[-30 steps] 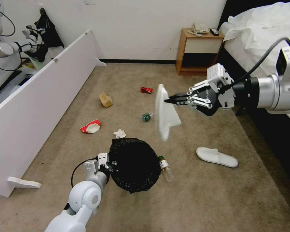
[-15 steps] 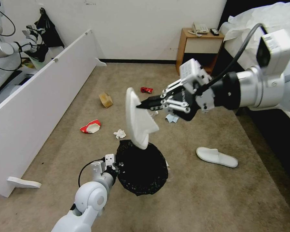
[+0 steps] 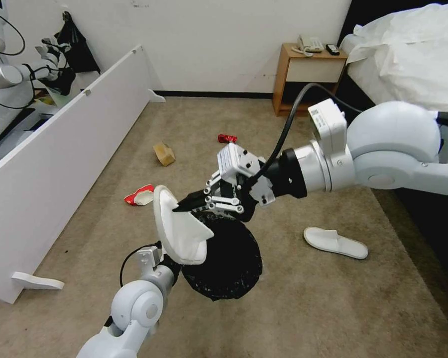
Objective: Pick up the trash bin, then pick up the garbage from the floor and place it into the trash bin.
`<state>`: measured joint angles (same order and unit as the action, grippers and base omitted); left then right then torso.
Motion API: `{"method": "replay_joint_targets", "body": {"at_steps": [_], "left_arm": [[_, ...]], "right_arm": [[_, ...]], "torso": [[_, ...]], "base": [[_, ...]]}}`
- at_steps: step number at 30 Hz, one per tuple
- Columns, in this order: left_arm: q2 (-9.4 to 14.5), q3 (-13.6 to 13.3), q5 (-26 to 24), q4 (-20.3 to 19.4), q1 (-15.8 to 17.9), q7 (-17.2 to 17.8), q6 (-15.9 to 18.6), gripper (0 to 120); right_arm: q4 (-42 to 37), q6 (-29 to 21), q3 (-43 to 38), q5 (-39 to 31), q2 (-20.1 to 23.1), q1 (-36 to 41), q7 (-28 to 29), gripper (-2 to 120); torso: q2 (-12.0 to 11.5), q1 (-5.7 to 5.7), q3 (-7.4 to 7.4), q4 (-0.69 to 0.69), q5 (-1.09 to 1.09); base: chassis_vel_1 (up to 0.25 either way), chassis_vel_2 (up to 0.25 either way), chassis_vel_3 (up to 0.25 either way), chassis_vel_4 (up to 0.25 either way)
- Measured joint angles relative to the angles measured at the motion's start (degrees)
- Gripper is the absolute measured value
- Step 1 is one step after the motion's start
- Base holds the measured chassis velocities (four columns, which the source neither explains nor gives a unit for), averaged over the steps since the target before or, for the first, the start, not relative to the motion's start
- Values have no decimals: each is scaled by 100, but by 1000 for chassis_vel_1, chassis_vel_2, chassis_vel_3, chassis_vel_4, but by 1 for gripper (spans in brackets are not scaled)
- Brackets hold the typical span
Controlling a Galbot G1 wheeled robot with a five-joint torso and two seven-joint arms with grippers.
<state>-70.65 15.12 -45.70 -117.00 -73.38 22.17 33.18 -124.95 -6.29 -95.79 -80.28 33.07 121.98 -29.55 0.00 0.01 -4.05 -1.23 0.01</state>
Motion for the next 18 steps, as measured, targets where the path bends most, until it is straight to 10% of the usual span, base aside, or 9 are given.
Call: {"method": "replay_joint_targets", "body": {"at_steps": [18], "left_arm": [[-20,53,-213,-57,-20,61,12,0]], "right_arm": [[-60,49,371,515,-489,239,-180,0]], "torso": [[0,0,1,2,0]], "base": [[0,0,0,0]]}}
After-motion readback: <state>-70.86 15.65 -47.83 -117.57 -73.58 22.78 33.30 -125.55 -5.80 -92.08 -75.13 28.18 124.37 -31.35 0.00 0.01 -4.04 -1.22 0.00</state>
